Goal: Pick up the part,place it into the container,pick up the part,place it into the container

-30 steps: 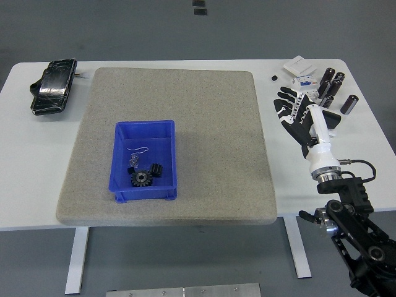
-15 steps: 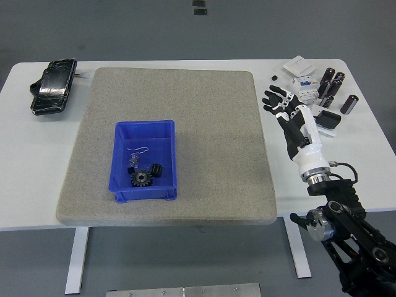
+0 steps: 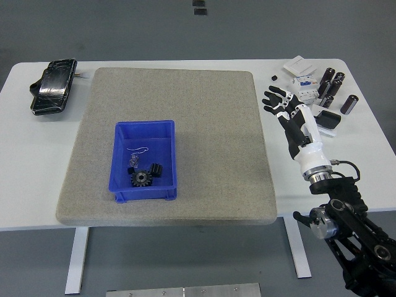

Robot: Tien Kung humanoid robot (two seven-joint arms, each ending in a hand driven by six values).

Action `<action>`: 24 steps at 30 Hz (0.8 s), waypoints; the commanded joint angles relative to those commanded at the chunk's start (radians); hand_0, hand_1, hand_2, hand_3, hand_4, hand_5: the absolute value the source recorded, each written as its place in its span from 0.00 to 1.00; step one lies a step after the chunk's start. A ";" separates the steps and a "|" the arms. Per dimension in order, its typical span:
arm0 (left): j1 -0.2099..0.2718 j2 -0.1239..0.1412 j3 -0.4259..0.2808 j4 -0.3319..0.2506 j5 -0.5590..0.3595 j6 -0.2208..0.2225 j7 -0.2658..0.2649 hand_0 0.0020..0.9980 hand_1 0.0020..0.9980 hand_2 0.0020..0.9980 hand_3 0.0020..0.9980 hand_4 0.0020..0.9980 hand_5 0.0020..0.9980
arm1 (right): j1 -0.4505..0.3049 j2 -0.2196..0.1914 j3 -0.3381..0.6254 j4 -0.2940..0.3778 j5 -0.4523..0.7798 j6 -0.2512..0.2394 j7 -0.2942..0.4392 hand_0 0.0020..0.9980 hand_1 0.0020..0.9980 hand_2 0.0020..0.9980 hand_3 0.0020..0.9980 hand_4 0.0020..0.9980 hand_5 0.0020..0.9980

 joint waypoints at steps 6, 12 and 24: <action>0.003 -0.001 -0.016 0.000 0.017 0.001 -0.002 0.66 0.62 0.59 0.59 0.68 0.57 | 0.006 -0.009 0.026 0.001 -0.026 0.002 -0.014 0.88 0.82 0.82 0.79 0.81 0.52; 0.006 0.003 -0.038 0.000 0.040 0.002 -0.004 0.66 0.62 0.59 0.59 0.68 0.57 | 0.011 -0.030 0.056 0.013 -0.048 0.003 -0.024 0.89 0.83 0.83 0.80 0.82 0.53; 0.001 0.005 -0.068 0.000 0.068 0.002 -0.006 0.66 0.62 0.59 0.59 0.68 0.56 | 0.022 -0.044 0.116 0.037 -0.051 0.007 -0.023 0.90 0.84 0.83 0.80 0.83 0.55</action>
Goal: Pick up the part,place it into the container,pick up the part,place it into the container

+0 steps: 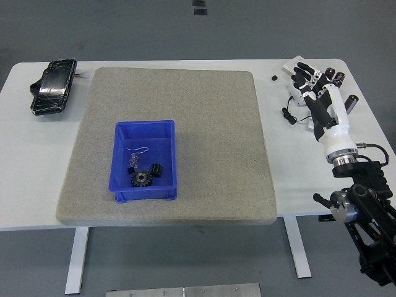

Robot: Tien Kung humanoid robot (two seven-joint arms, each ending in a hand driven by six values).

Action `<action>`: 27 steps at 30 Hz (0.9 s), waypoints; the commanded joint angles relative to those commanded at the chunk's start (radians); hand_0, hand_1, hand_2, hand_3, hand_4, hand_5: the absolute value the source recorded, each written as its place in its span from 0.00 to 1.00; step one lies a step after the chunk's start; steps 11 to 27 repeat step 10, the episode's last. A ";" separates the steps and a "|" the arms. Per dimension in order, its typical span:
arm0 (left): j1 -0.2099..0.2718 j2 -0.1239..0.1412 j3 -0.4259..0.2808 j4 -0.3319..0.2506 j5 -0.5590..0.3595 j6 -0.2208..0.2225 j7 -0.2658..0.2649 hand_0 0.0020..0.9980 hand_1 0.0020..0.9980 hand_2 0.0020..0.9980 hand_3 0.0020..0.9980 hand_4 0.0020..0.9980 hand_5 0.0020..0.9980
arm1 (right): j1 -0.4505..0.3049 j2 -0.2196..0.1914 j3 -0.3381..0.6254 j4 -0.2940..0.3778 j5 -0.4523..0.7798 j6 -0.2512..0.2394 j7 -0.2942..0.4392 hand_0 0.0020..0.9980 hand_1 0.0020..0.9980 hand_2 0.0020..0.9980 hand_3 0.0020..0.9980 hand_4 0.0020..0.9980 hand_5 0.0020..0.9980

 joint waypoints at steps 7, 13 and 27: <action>0.003 -0.006 0.019 0.000 -0.025 0.000 0.001 0.66 0.62 0.59 0.59 0.68 0.56 | -0.011 0.012 0.019 -0.006 -0.001 -0.005 0.004 0.90 0.84 0.83 0.80 0.83 0.55; 0.002 -0.010 0.025 0.000 -0.030 -0.001 0.004 0.66 0.62 0.59 0.59 0.68 0.56 | -0.017 0.023 0.027 -0.013 0.001 -0.006 0.006 0.90 0.84 0.83 0.80 0.83 0.55; 0.002 -0.010 0.025 0.000 -0.030 -0.001 0.004 0.66 0.62 0.59 0.59 0.68 0.56 | -0.017 0.023 0.027 -0.013 0.001 -0.006 0.006 0.90 0.84 0.83 0.80 0.83 0.55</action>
